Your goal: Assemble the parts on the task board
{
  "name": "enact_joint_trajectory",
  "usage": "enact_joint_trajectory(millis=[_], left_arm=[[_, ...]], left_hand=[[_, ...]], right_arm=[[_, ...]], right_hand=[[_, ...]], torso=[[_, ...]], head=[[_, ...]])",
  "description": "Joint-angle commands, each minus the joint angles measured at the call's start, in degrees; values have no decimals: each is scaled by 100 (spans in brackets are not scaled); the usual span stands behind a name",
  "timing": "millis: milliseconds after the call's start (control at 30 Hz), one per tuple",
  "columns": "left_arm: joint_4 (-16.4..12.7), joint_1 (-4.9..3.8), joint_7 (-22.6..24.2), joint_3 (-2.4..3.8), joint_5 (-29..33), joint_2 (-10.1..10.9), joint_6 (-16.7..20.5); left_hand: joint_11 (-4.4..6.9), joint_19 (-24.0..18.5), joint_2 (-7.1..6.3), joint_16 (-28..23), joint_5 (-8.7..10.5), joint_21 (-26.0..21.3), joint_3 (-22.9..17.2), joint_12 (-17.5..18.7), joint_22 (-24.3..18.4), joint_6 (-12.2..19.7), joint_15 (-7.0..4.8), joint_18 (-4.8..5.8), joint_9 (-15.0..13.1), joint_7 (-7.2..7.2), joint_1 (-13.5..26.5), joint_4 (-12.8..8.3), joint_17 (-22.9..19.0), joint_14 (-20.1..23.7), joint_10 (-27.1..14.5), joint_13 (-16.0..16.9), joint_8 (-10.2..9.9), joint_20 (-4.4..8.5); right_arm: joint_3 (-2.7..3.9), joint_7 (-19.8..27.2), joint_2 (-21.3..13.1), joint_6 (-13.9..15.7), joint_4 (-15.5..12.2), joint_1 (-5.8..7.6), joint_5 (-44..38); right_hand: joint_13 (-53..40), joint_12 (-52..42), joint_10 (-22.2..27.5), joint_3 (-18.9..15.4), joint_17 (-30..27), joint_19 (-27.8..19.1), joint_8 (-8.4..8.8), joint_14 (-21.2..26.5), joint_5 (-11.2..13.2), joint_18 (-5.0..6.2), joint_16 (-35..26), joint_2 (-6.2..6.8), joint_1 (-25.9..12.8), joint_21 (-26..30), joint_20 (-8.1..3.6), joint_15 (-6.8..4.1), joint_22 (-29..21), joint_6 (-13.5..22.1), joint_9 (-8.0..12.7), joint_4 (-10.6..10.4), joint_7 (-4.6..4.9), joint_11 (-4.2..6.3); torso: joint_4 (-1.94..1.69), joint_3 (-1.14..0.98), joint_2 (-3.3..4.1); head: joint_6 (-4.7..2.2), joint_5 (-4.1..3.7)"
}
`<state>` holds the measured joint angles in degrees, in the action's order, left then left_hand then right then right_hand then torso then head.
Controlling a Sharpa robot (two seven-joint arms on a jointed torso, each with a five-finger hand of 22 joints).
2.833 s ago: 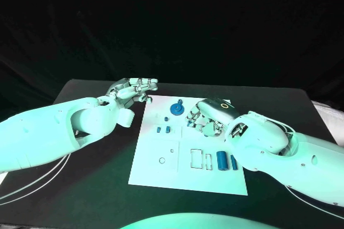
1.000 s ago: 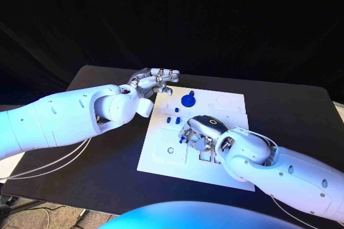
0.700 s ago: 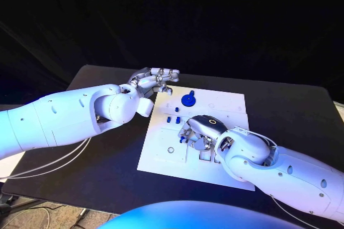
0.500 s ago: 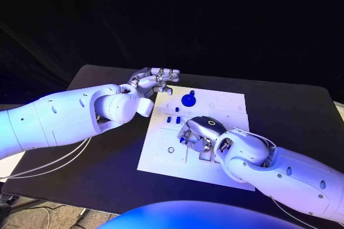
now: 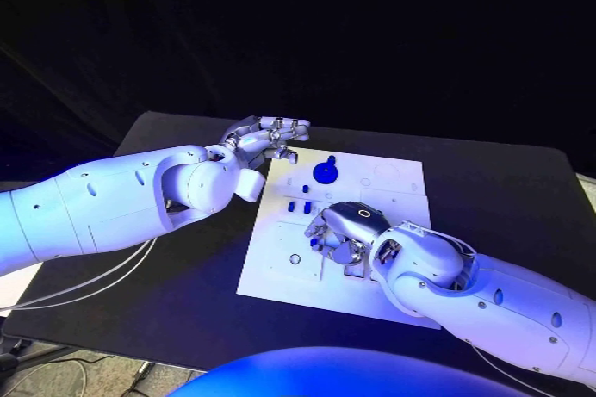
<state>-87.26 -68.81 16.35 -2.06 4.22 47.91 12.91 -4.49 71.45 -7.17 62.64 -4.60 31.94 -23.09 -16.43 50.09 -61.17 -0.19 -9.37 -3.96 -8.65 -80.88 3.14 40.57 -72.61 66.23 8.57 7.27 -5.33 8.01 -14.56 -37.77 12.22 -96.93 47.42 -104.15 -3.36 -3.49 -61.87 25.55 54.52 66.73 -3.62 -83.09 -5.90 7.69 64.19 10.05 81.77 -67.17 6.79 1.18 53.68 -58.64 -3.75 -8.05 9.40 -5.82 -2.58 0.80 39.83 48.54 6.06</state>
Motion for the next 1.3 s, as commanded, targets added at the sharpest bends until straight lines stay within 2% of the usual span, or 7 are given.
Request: enact_joint_trajectory(millis=[33, 233, 500, 667, 933, 1067, 1300], left_arm=[[2, -1, 32, 4, 20, -12, -196], [4, -1, 37, 4, 22, -13, -246], [-7, 1, 28, 3, 23, 27, -276], [-4, 2, 37, 2, 23, 47, -270], [5, 23, 56, -4, 24, 29, -274], [3, 41, 58, -5, 24, 30, -279], [11, 60, 52, -5, 24, 31, -275]], left_hand=[[10, -23, 8, -38, -29, -23, 26, -39, -7, 22, 8, -104, 5, -10, 48, -10, -5, 48, -32, 7, 13, -32], [7, -25, 7, -42, -27, -29, 39, -48, -11, 28, 10, -103, 5, -11, 63, -3, -18, 56, -42, 10, 14, -34], [6, -26, 8, -43, -27, -32, 44, -52, -13, 30, 11, -103, 5, -12, 70, 1, -23, 60, -47, 11, 14, -35], [6, -26, 11, -41, -27, -34, 46, -55, -14, 32, 12, -103, 5, -12, 72, 2, -22, 60, -49, 12, 15, -35], [7, -27, 15, -43, -28, -35, 45, -58, -15, 31, 12, -103, 4, -10, 70, 1, -26, 62, -51, 13, 16, -36], [7, -27, 15, -43, -28, -35, 45, -58, -15, 31, 12, -103, 4, -10, 70, 1, -26, 62, -51, 13, 16, -36], [10, -28, 22, -39, -31, -39, 44, -66, -17, 31, 11, -104, 4, -7, 63, -4, -25, 64, -54, 15, 19, -36]], right_arm=[[-29, -207, -16, 171, 42, -34, -62], [3, -229, -136, 757, -157, -66, -22], [393, -229, -828, 685, -762, -82, 392], [533, -312, -1316, 448, -982, 109, 569], [583, -627, -1625, -70, -828, 273, 190], [588, -728, -1627, -315, -723, 290, 23], [587, -727, -1530, -545, -648, 279, -82]], right_hand=[[-34, -69, 276, -131, -479, -192, 6, 108, -24, 108, -393, 26, -81, 290, 35, 11, -362, 346, 6, 43, 29, -60], [-53, -265, 218, -316, -619, -100, -30, 56, -155, 100, -493, 58, -97, 348, 14, -21, -402, 287, -22, 100, 8, -31], [-41, -496, -82, -344, -380, 203, -97, -77, -275, 25, -272, 3, -106, 135, -28, -73, -85, -76, -52, 105, -44, 29], [-27, -516, -161, -362, -230, 326, -100, -129, -299, -12, -132, 34, -139, 9, -51, -97, 91, -170, -52, 91, -90, 67], [-21, -320, 224, -824, -320, 271, 8, -100, -90, -7, -171, 153, -201, 79, -29, -69, 18, -57, -2, 37, -227, 30], [-29, -235, 478, -1348, -267, 305, 4, -118, -55, -16, -82, 58, -17, 39, 7, -40, 81, 3, -1, -48, -289, -1], [-43, -318, 370, -1520, -282, 305, -3, -115, -58, -14, -67, -61, 122, 41, -16, -71, 81, -32, -6, -113, -297, 41]], torso=[[1, 0, -4], [-8, -1, 0], [13, 12, -3], [43, 27, -1], [54, 33, -2], [41, 33, -7], [48, 36, 0]], head=[[-17, -10], [-53, -50], [-64, -90], [-122, -161], [-207, -254], [-214, -278], [-211, -268]])
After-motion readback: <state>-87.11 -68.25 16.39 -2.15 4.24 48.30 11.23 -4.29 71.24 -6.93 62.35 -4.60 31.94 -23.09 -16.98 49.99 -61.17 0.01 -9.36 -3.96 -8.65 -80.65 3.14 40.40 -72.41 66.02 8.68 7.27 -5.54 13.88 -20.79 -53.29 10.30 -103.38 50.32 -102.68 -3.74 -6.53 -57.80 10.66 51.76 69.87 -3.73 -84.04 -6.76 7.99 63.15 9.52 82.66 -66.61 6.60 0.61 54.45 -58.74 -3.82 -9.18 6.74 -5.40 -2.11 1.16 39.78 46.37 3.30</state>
